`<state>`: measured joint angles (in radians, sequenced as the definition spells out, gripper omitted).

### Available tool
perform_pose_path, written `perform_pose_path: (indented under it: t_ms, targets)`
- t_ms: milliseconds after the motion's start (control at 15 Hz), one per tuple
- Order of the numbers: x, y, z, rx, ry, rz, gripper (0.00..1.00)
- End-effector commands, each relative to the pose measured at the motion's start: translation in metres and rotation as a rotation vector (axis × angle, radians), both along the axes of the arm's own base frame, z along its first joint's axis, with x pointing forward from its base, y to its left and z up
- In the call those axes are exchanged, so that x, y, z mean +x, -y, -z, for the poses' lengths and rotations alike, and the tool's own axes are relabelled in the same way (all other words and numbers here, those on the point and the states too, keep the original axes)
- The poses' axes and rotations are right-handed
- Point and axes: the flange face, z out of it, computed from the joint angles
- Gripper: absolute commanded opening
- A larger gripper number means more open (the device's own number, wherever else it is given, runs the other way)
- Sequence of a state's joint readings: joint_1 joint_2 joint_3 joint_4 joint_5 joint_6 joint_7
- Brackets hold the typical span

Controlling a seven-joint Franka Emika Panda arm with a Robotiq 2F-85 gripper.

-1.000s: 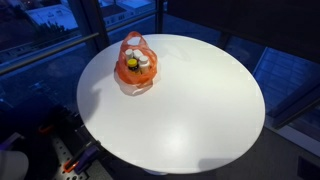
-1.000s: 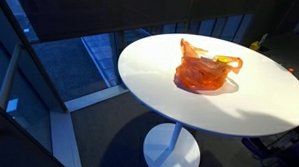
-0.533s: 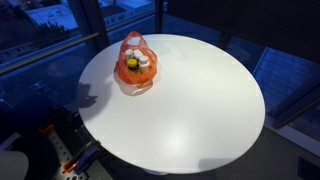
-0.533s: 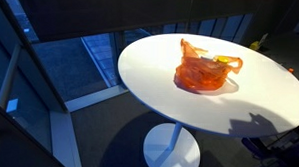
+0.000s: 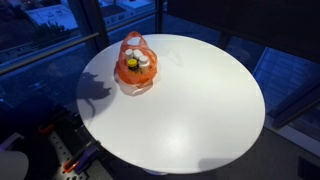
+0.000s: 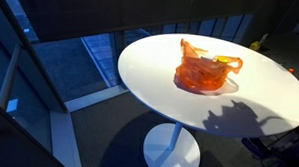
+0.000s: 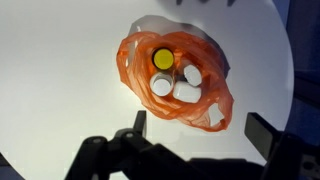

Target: Remove the brown bottle from the plastic

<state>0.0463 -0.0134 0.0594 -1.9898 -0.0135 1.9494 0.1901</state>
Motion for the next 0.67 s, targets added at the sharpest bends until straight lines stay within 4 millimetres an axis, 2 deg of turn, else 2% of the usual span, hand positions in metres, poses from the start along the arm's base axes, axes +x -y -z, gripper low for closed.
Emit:
perform_pose_path:
  t_ms: [0, 600]
  targets:
    - [-0.0001, 0.0101, 0.0166, 0.027, -0.003, 0.067, 1.00]
    - [0.0023, 0.0092, 0.0227, 0.011, -0.021, 0.044, 1.00]
